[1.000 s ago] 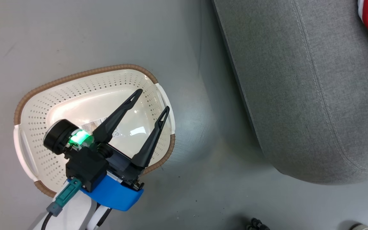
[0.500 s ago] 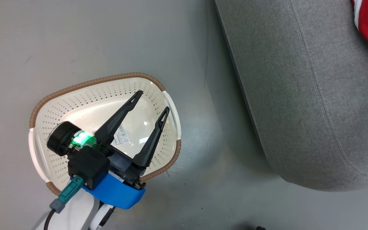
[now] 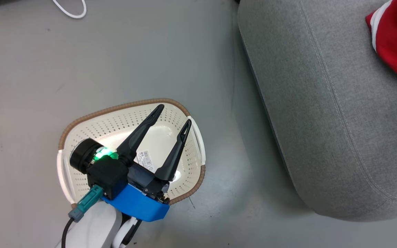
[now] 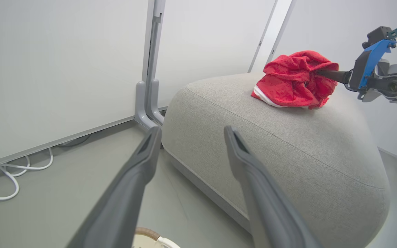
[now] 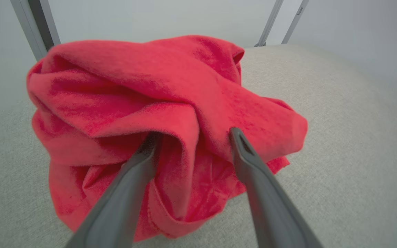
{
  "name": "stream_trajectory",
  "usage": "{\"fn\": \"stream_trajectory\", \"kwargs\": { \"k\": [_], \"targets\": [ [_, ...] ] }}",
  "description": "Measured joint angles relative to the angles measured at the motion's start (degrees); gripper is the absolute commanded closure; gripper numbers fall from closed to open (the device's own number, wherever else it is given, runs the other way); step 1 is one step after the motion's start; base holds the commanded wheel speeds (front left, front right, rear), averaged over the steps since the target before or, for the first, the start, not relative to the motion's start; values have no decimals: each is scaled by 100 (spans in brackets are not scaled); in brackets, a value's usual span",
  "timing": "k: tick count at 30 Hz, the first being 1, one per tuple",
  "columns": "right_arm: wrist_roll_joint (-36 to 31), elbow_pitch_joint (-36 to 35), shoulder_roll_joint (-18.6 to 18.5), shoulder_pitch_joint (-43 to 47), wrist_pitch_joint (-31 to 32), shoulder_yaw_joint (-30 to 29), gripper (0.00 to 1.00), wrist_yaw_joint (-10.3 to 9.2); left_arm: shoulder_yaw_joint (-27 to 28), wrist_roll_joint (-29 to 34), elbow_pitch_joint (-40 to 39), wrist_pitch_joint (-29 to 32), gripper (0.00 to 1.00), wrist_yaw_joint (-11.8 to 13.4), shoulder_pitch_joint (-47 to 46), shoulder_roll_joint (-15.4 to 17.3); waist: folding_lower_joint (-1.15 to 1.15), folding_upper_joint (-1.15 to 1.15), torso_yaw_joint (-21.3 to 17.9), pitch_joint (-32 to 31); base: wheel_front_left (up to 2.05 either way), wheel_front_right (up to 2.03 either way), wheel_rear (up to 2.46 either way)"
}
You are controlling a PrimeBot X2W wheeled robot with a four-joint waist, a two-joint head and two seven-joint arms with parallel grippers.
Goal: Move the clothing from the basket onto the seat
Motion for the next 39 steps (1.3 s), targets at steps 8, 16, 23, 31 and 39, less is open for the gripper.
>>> {"fn": "stream_trajectory", "kwargs": {
  "k": [8, 16, 23, 31, 39],
  "targets": [
    [-14, -433, -20, 893, -91, 113, 0, 0, 296, -68, 233, -5, 0, -84, 408, -441, -1, 0, 298, -710, 0, 0, 0],
    [-121, -1578, 610, 1945, -42, 227, 0, 0, 643, -92, 480, -7, 0, -100, 887, -793, -2, 0, 642, -1478, 0, 0, 0],
    [-181, -2949, 1282, 2925, 420, 632, 0, 0, 987, -97, 647, -7, 0, -121, 1312, -961, -2, 0, 900, -2089, 0, 0, 0],
    [-66, -4475, 1778, 4060, 829, 1089, 0, 0, 1537, -100, 865, -8, 0, -121, 1629, -1113, -2, 0, 1325, -2492, 0, 0, 0],
    [-7, -5334, 2074, 4898, 1022, 1446, 0, 0, 2183, 57, 1085, -12, 0, -122, 1895, -1196, -1, 0, 1658, -2746, 0, 0, 0]
  ]
}}
